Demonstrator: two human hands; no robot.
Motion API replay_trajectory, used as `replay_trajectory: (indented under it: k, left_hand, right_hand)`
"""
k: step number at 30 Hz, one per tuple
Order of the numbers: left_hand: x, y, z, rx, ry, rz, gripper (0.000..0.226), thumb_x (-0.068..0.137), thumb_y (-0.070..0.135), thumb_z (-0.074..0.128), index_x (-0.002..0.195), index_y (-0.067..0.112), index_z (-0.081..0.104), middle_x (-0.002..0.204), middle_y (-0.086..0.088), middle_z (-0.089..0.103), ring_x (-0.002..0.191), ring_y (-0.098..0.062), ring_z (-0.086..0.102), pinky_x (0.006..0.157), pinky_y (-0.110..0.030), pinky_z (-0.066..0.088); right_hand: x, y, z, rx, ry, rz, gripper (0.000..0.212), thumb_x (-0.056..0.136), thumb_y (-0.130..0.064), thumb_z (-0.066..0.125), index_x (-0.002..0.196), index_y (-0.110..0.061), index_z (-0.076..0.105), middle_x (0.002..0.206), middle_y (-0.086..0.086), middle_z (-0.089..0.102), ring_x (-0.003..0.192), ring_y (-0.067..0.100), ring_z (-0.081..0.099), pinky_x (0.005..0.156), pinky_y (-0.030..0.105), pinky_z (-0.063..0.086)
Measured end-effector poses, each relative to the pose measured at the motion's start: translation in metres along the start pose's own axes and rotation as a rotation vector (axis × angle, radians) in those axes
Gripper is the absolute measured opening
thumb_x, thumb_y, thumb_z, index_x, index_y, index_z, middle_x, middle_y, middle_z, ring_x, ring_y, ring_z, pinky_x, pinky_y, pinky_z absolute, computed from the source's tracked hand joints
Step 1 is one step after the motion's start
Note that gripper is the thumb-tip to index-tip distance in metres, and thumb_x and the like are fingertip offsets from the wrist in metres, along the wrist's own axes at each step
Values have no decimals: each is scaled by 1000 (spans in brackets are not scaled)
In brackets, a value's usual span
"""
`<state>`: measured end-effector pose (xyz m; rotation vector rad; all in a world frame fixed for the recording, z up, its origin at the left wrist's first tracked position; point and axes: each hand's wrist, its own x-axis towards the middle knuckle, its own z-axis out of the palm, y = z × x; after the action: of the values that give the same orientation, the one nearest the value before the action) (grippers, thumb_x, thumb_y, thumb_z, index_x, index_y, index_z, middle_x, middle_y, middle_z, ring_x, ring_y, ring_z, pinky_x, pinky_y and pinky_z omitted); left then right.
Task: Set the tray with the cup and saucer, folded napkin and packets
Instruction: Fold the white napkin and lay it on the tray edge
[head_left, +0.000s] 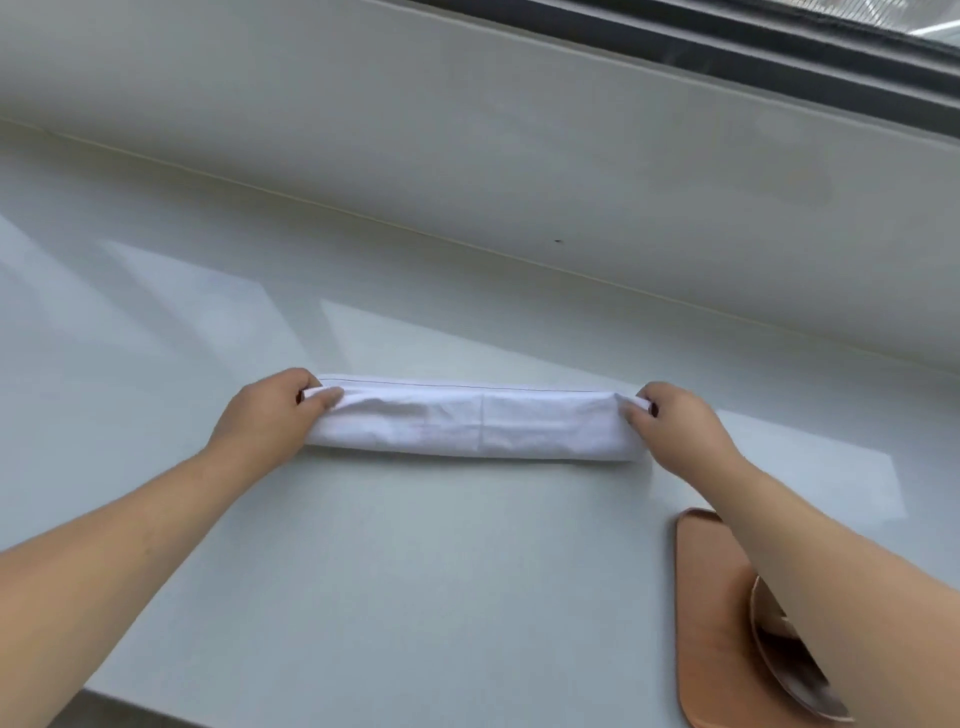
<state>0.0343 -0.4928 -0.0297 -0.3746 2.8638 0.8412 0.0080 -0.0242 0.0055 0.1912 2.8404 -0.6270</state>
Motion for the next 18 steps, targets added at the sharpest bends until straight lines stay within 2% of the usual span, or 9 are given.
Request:
replay_trajectory:
  k: [2, 4, 6, 7, 8, 10, 13, 15, 18]
  left_hand:
    - [24, 0, 5, 36, 0, -39, 40, 92, 57, 59, 72, 22, 57, 68, 1, 62, 68, -18, 59, 56, -35, 41]
    - [33, 4, 7, 69, -9, -65, 40, 92, 58, 57, 73, 23, 56, 71, 0, 62, 71, -20, 59, 56, -35, 39]
    - [41, 6, 12, 77, 13, -50, 35, 92, 55, 60, 78, 24, 54, 76, 1, 61, 75, -23, 59, 58, -35, 39]
    - [40, 7, 13, 98, 61, 1, 32, 92, 52, 63, 85, 22, 56, 84, 0, 62, 80, -26, 59, 62, -37, 43]
    - [35, 7, 14, 146, 132, 102, 32, 91, 49, 66, 94, 18, 58, 93, -4, 62, 87, -30, 58, 69, -41, 47]
    - [22, 3, 13, 297, 166, 383, 43, 87, 50, 64, 107, 12, 61, 108, -11, 62, 99, -38, 57, 82, -50, 50]
    - [-2, -5, 11, 499, -32, 698, 60, 78, 57, 59, 115, 11, 70, 123, -12, 68, 109, -37, 64, 93, -49, 53]
    - [-10, -5, 13, 570, -61, 747, 45, 84, 45, 54, 103, 10, 75, 115, -11, 74, 101, -35, 71, 89, -48, 56]
    - [-17, 5, 10, 583, -46, 640, 38, 94, 27, 42, 89, 7, 73, 94, -12, 75, 83, -38, 70, 73, -47, 55]
  right_hand:
    - [28, -2, 5, -33, -4, 32, 32, 99, -35, 58, 72, -19, 50, 65, 1, 54, 62, 22, 49, 49, 31, 27]
    - [40, -9, 8, -82, -8, 57, 34, 98, -37, 58, 72, -17, 48, 67, 3, 55, 65, 28, 51, 49, 31, 28]
    - [50, -12, 17, -118, 25, 69, 23, 96, -35, 60, 83, -16, 55, 80, 6, 60, 80, 35, 57, 56, 34, 39]
    - [48, -14, 20, -159, 71, 43, 18, 94, -32, 64, 96, -14, 60, 93, 9, 62, 91, 37, 58, 66, 38, 46]
    - [44, -15, 22, -226, 139, -24, 27, 91, -29, 68, 110, -12, 61, 104, 12, 62, 99, 39, 57, 77, 42, 49]
    - [29, -12, 23, -333, 190, -250, 43, 84, -30, 71, 120, -9, 61, 111, 15, 61, 102, 40, 56, 85, 46, 49]
    - [2, 2, 26, -531, -1, -523, 47, 77, -41, 59, 118, -18, 62, 110, 6, 60, 100, 33, 56, 86, 42, 49]
    - [-6, 11, 30, -638, -94, -515, 36, 82, -35, 57, 115, -21, 62, 114, 2, 60, 103, 29, 55, 87, 40, 47]
    - [-15, 11, 28, -628, -46, -432, 20, 96, -20, 51, 109, -19, 66, 112, 0, 65, 106, 28, 56, 87, 38, 47]
